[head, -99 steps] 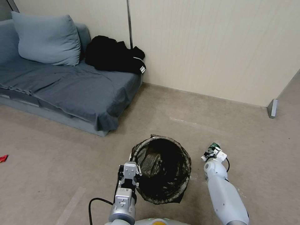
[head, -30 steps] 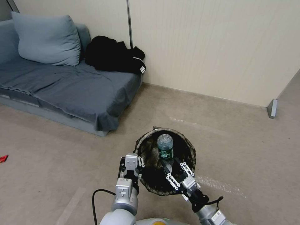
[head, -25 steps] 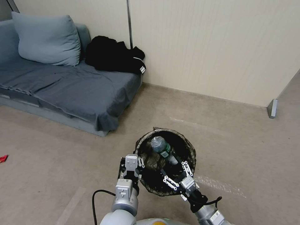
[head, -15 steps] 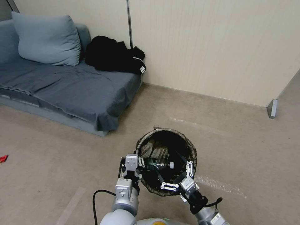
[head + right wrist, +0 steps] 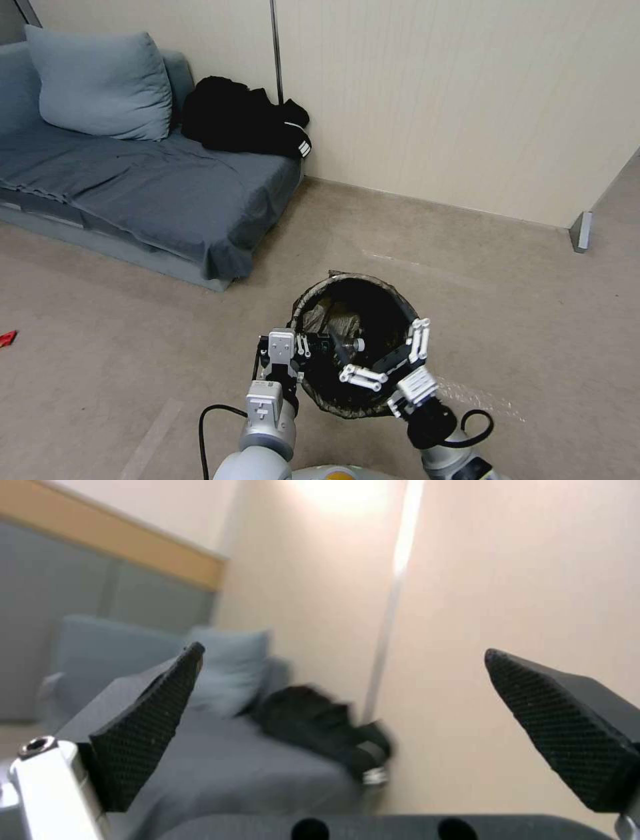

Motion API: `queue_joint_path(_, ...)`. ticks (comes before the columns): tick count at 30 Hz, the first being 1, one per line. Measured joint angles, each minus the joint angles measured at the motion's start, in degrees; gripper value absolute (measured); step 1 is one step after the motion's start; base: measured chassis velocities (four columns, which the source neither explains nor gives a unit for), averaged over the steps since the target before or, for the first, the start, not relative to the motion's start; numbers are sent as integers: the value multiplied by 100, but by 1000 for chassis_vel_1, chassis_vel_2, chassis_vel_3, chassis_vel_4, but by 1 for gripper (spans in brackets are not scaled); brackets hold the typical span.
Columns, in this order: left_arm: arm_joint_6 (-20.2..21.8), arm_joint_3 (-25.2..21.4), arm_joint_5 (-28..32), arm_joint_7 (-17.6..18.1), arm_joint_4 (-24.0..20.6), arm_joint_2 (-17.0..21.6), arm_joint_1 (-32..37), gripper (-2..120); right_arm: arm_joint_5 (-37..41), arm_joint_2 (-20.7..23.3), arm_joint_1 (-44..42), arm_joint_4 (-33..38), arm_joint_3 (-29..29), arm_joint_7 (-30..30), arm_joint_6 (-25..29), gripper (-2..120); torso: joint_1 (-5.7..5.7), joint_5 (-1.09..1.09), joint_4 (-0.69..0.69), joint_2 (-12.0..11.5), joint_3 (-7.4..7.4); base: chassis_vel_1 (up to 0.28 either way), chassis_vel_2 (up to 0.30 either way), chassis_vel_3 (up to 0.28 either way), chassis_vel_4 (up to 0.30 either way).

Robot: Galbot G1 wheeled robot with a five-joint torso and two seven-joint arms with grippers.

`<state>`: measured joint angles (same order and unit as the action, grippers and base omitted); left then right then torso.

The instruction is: Pick up the trash bin, then pick up the garbage from the floor and place it into the trash bin.

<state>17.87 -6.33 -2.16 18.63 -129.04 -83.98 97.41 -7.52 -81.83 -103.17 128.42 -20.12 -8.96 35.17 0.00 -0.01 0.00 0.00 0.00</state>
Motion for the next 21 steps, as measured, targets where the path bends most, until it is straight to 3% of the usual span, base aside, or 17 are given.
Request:
queue_joint_path(1, 0, 0, 0, 0, 0, 0, 0, 0, 0, 0, 0, 0, 0, 0, 0, 100, 0, 0, 0, 0, 0, 0, 0, 0, 0)
queue_joint_path(4, -19, -60, 10, -1, 16, 1, -12, 0, -231, -234, -137, 239, -182, 816, -3, 100, 0, 0, 0, 0, 0, 0, 0, 0, 0)
queue_joint_path(7, -21, -68, 18, -1, 18, 1, -16, 0, -289, -280, -165, 249, -199, 990, -14, 100, 0, 0, 0, 0, 0, 0, 0, 0, 0)
queue_joint_path(8, -26, -78, 29, -4, 27, -1, -25, 0, -375, -372, -226, 251, -209, 1329, -65, 100, 0, 1, 0, 0, 0, 0, 0, 0, 0)
queue_joint_path(9, -61, -204, 66, -5, 46, -6, -56, 0, -483, -658, -455, 108, -197, 2162, -229, 100, 0, 0, -1, 0, 0, 0, 0, 0, 0)
queue_joint_path(10, -63, -237, 100, -4, 46, -10, -64, 0, -519, -733, -479, -21, -225, 2320, -250, 100, 0, 0, -1, 0, 0, 0, 0, 0, 0)
queue_joint_path(21, -84, -329, 191, 8, 14, -34, -76, 0, -394, -799, -428, -466, -499, 2454, -248, 100, 0, 1, 0, 0, 0, 0, 0, 0, 0)
